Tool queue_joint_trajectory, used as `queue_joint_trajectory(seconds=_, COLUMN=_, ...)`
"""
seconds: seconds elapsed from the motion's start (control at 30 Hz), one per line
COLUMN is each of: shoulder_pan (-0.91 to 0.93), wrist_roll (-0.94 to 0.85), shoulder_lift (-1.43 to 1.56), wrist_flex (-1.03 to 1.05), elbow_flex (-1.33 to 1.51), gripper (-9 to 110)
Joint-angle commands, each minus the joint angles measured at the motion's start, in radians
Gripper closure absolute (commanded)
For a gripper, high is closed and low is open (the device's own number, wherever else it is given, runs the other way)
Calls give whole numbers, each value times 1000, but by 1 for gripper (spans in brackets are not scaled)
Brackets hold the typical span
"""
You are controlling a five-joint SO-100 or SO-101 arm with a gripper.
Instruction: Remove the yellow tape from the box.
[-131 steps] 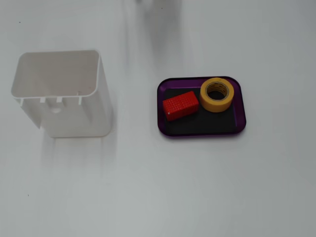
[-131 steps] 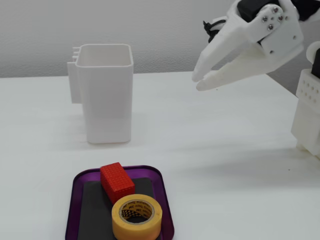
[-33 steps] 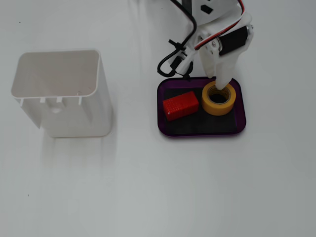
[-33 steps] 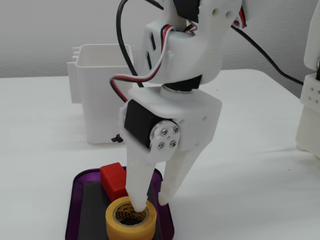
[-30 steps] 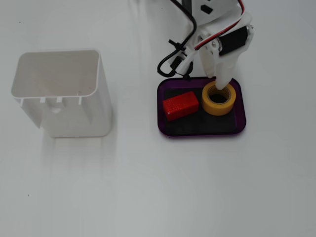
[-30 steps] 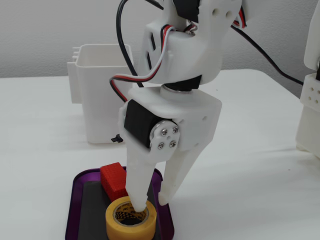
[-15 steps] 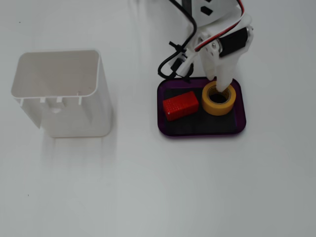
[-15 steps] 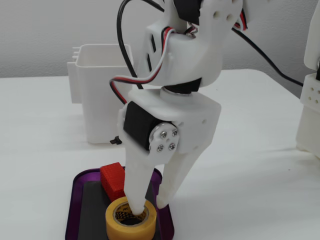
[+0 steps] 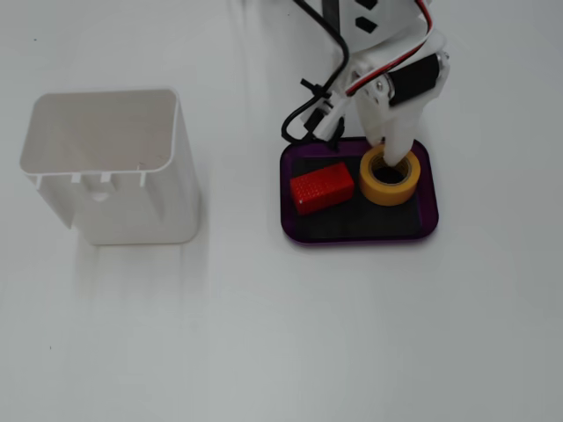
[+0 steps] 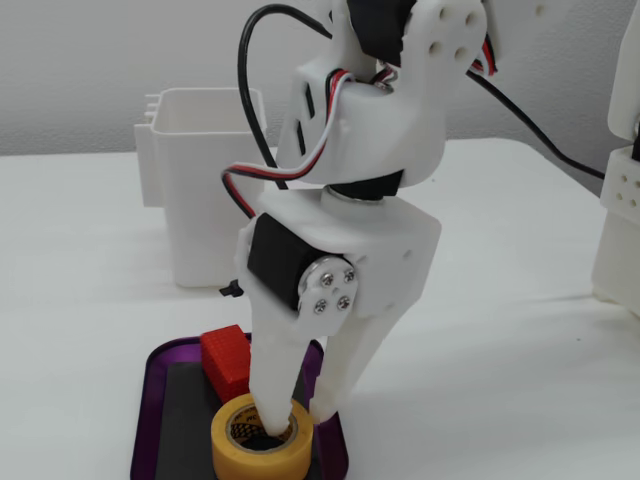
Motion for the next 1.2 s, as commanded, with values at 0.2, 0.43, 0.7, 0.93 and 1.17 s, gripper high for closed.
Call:
queue_joint_trajectory(seconds=0.2, shoulder_pan=0, wrist_roll=6, shoulder_lift=-57, wrist_flex=-43, elbow_flex=26, gripper=102)
queue_joint_trajectory(seconds=0.43, shoulder_pan=-5, wrist_roll=34, shoulder_lift=-58, wrist_flex=-32, elbow_flex=12, gripper=102)
queue_joint_trajectory(seconds=0.7, shoulder_pan=-5, wrist_roll=32, shoulder_lift=130, wrist_flex=124, elbow_flex=-100, gripper=102)
queue_joint_trajectory(seconds=0.93, shoulder_pan=-8, wrist_roll=12, shoulder_lift=259, wrist_flex=336, elbow_flex=-241, gripper=102)
queue_joint_trajectory(seconds=1.17, shoulder_pan=-3, wrist_roll=17, shoulder_lift=454, wrist_flex=387, elbow_flex=-60, gripper=102)
